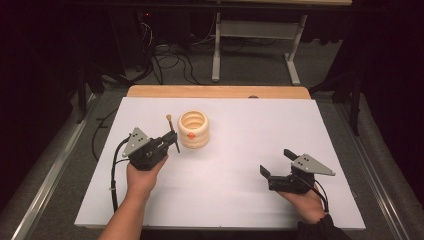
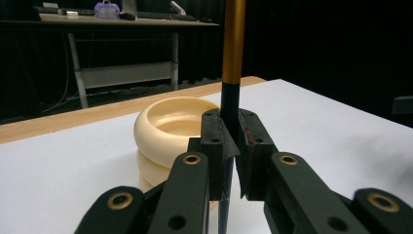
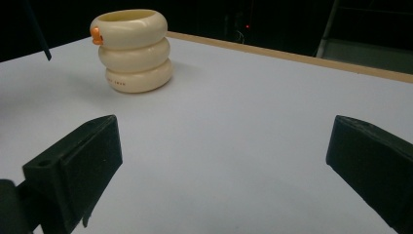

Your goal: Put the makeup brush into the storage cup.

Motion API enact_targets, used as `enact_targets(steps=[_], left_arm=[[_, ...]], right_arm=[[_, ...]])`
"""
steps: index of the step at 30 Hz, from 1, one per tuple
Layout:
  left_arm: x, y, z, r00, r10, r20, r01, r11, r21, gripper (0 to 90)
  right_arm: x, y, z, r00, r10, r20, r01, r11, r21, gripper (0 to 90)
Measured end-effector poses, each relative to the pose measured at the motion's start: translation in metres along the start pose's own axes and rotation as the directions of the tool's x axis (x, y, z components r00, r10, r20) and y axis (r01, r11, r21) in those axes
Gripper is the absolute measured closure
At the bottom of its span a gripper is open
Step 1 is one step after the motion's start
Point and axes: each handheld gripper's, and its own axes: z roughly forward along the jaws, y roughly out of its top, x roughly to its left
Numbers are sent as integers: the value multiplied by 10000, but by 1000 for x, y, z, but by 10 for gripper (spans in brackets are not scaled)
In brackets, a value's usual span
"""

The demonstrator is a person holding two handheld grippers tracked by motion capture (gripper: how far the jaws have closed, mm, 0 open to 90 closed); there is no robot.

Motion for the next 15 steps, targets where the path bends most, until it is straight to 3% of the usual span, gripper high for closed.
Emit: enact_targets(steps=[15], left_arm=[[-3, 19, 7, 9997, 99, -236, -95, 9998, 201, 834]], right_arm=[[2, -1, 0, 10000, -23, -65, 23, 10000, -15, 12]])
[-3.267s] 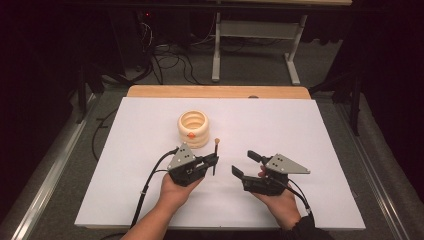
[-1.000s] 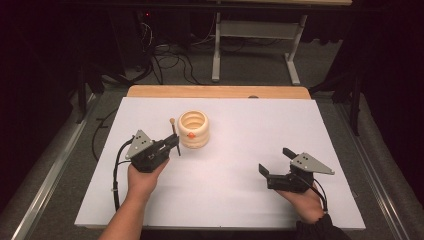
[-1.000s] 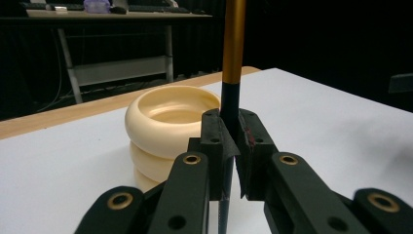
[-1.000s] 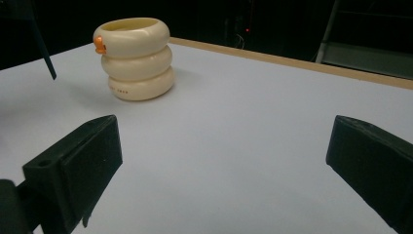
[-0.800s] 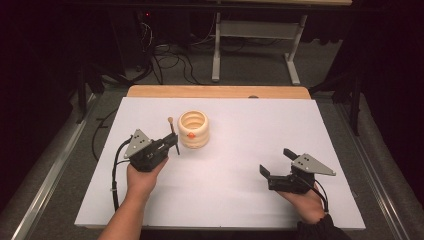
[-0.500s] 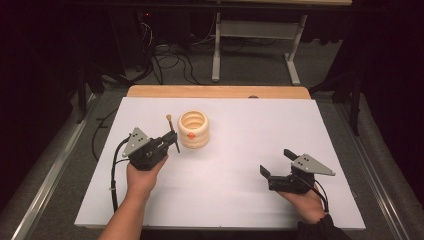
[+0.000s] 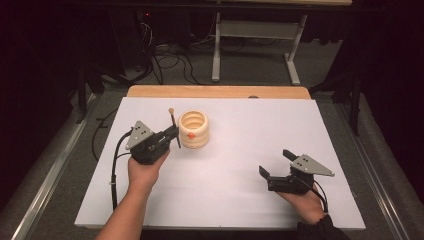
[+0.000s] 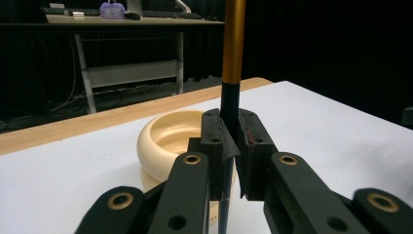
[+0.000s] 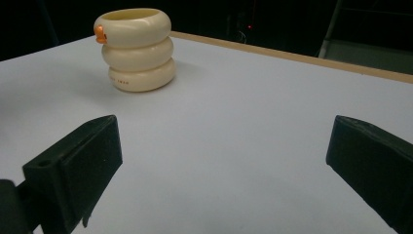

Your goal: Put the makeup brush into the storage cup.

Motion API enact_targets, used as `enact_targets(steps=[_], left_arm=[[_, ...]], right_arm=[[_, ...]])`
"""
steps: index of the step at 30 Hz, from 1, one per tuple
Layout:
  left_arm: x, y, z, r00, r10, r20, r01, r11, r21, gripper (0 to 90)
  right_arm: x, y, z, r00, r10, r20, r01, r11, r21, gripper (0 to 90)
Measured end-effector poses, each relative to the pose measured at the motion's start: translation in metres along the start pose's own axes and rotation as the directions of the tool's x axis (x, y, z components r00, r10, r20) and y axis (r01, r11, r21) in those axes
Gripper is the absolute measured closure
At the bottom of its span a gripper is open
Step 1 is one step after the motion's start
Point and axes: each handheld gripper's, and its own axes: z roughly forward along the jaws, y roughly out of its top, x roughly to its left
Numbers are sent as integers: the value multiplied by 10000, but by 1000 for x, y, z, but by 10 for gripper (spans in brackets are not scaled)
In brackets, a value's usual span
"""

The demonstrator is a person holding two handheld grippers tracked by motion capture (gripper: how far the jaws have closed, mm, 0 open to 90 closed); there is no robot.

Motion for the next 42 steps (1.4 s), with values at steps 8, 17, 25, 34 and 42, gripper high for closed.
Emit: enact_targets(steps=[8, 17, 25, 34, 42], left_arm=[[5, 12, 7, 9995, -318, 56, 319, 9993, -179, 834], [7, 31, 17, 9998, -210, -42, 208, 9993, -297, 834], [12, 41, 32, 9995, -284, -139, 279, 9989, -365, 834], [13, 44, 48, 9995, -227, -225, 219, 9990, -385, 833], [16, 38, 58, 9990, -247, -380, 244, 9997, -83, 833]], right_arm=[[-1, 0, 1, 10000, -6, -4, 6, 10000, -28, 12], [-1, 0, 1, 10000, 20, -18, -20, 10000, -50, 12], [-1, 0, 0, 9999, 106, -23, -106, 9999, -10, 13], [-1, 0, 1, 9999, 134, -35, -134, 9999, -16, 12], [-1, 0, 1, 10000, 10, -54, -10, 10000, -43, 12]])
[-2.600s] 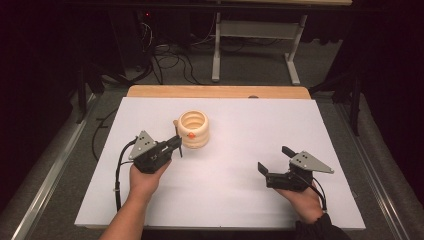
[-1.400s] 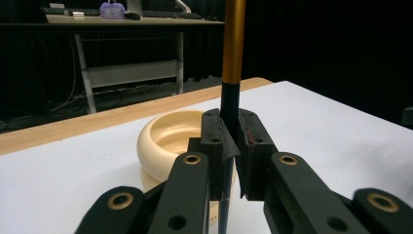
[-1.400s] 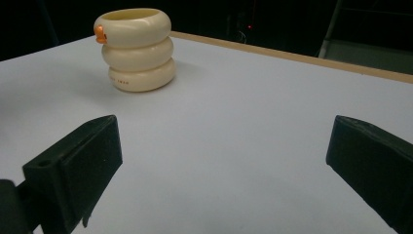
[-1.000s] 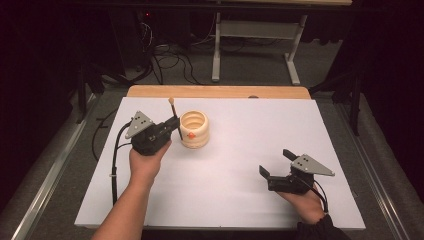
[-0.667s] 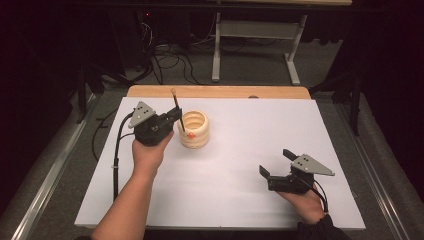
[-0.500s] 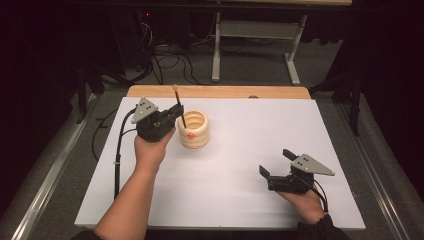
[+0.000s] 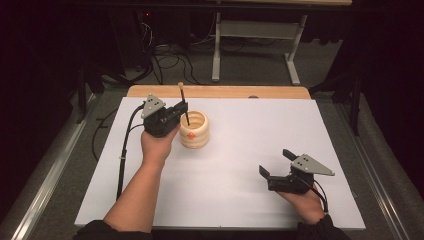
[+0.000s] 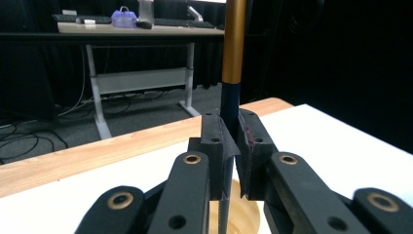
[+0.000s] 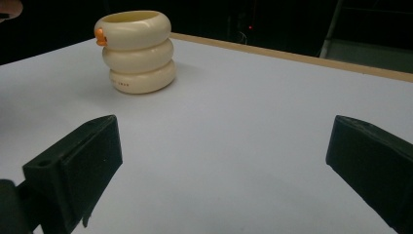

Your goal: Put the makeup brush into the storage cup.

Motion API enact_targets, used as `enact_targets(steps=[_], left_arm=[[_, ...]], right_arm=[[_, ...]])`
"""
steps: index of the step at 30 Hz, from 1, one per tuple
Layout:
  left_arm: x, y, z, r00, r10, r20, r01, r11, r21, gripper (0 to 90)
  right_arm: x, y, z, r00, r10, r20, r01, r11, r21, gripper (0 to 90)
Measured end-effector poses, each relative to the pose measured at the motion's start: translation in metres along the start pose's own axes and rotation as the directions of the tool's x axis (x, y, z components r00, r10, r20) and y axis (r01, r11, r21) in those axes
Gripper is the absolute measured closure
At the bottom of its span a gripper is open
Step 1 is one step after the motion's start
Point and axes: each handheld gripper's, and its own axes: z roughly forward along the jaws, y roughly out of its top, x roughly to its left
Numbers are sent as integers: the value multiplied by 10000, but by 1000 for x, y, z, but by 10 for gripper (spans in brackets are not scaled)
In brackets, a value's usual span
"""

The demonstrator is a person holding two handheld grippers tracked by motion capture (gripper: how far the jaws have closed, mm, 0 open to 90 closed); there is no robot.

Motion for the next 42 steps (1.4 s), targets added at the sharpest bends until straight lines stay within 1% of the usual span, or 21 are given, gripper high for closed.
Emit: enact_targets(steps=[3, 10, 19, 28, 42], left_arm=[[0, -2, 3, 9999, 96, -72, -95, 9999, 125, 833], [2, -10, 10, 9999, 65, -141, -60, 9993, 357, 834], [7, -24, 12, 9997, -11, -225, 23, 9987, 517, 833], [7, -34, 14, 9997, 92, -232, -75, 9973, 737, 833], [5, -42, 17, 9995, 213, -214, -192, 9952, 962, 833]], right_arm=[[0, 0, 0, 10000, 26, -21, -26, 10000, -8, 13], [0, 0, 0, 10000, -35, -20, 35, 10000, 5, 12], [2, -1, 1, 10000, 17, -85, -17, 10000, 64, 13], [2, -1, 2, 9999, -64, -99, 65, 10000, 51, 14], [2, -1, 2, 9999, -108, -114, 109, 9999, 75, 15]])
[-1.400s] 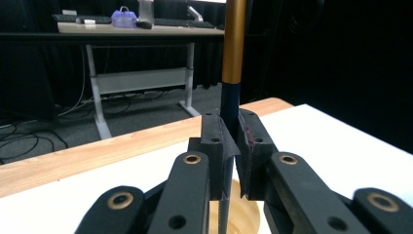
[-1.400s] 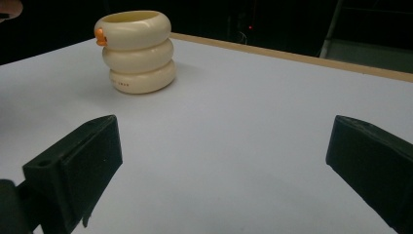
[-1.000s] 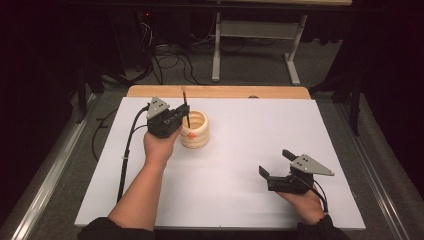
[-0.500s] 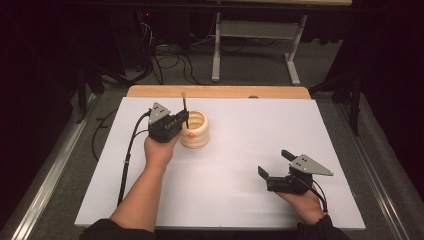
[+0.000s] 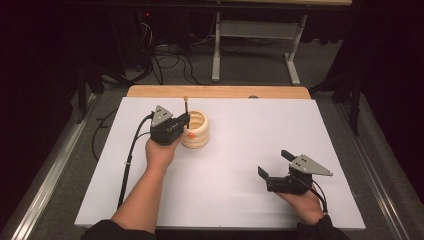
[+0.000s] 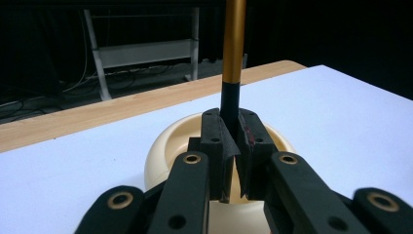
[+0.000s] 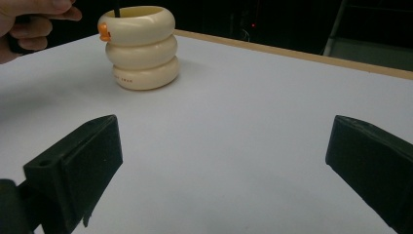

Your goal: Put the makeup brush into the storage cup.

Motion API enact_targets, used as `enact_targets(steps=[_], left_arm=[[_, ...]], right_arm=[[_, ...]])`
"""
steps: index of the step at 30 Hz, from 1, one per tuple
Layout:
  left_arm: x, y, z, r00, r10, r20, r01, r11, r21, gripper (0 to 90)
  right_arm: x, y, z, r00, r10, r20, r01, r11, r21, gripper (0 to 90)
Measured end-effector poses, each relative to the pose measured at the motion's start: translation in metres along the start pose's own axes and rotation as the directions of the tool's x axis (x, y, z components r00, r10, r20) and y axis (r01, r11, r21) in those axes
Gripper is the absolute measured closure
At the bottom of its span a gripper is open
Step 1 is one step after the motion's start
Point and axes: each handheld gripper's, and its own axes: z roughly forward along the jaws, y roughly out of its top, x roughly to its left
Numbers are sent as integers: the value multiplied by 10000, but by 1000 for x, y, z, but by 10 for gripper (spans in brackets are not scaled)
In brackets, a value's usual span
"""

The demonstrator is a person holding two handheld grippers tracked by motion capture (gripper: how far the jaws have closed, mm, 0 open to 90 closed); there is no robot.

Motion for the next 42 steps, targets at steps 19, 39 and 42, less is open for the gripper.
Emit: enact_targets(steps=[19, 39, 42], left_arm=[[1, -7, 2, 9998, -121, 125, 117, 9994, 323, 831], [1, -2, -1, 9981, -581, 194, 579, 9983, 105, 352], [2, -2, -1, 9980, -600, 210, 597, 9981, 132, 321]], right_arm=[[1, -1, 1, 10000, 2, 13, -2, 10000, 67, 15], [1, -1, 1, 10000, 10, 13, -10, 9999, 104, 16], [1, -1, 1, 10000, 22, 3, -22, 9999, 108, 16]])
